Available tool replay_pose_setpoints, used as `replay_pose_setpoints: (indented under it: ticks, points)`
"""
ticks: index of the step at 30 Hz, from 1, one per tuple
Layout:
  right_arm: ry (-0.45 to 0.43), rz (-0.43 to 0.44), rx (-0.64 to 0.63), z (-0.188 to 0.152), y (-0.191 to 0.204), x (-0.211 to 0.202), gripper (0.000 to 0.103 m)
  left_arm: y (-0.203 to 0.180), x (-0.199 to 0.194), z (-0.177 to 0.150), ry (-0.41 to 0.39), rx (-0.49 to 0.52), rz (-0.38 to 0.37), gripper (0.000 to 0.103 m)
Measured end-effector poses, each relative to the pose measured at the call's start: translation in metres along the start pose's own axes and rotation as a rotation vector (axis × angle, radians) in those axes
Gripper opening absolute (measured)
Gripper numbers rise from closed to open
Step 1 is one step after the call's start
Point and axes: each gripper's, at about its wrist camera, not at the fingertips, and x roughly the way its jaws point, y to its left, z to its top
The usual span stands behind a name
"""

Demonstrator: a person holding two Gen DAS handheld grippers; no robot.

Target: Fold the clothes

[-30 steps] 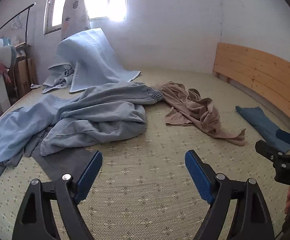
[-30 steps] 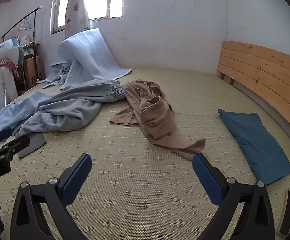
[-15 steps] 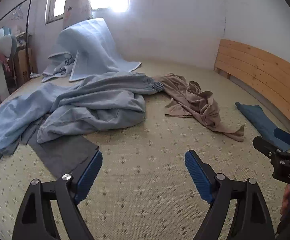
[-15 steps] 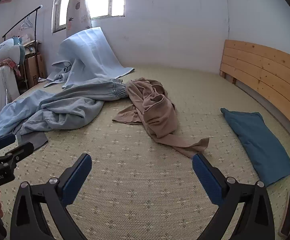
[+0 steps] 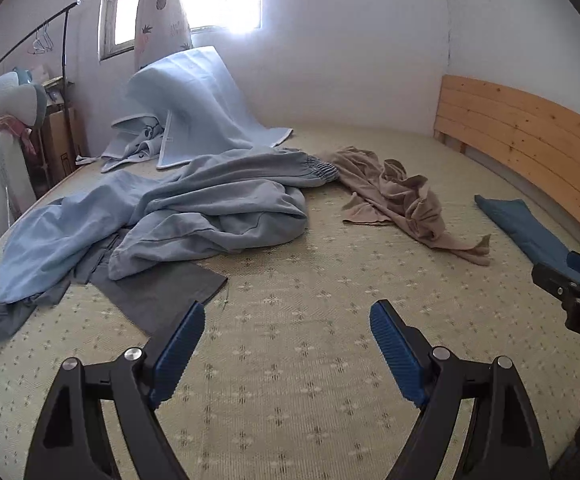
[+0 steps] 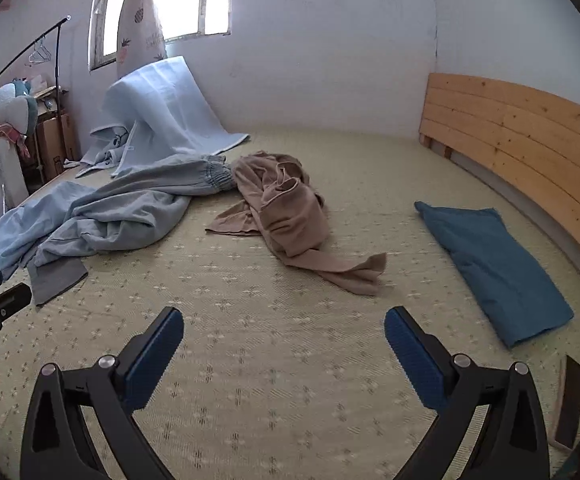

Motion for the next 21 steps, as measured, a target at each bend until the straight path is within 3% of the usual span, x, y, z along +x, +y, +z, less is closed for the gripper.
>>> replay_pose_setpoints:
  ticks: [9,16,21]
  points:
    - [0.005,-0.012,-0.009,-0.033,-0.003,-0.053,0.103,0.001,-0.049,-0.025,0.027,-0.065,-0.015,0.088]
    - [0.029,-0.001,0.073,-0.046,-0.011,-0.073,0.103,-0.003,-0.069,-0.04,0.028,-0.043,0.006,0.088]
    - [0.023,-0.006,0.046,-0.047,-0.007,-0.076,0.103,0.001,-0.073,-0.041,0.02,-0.052,0.019,0.088]
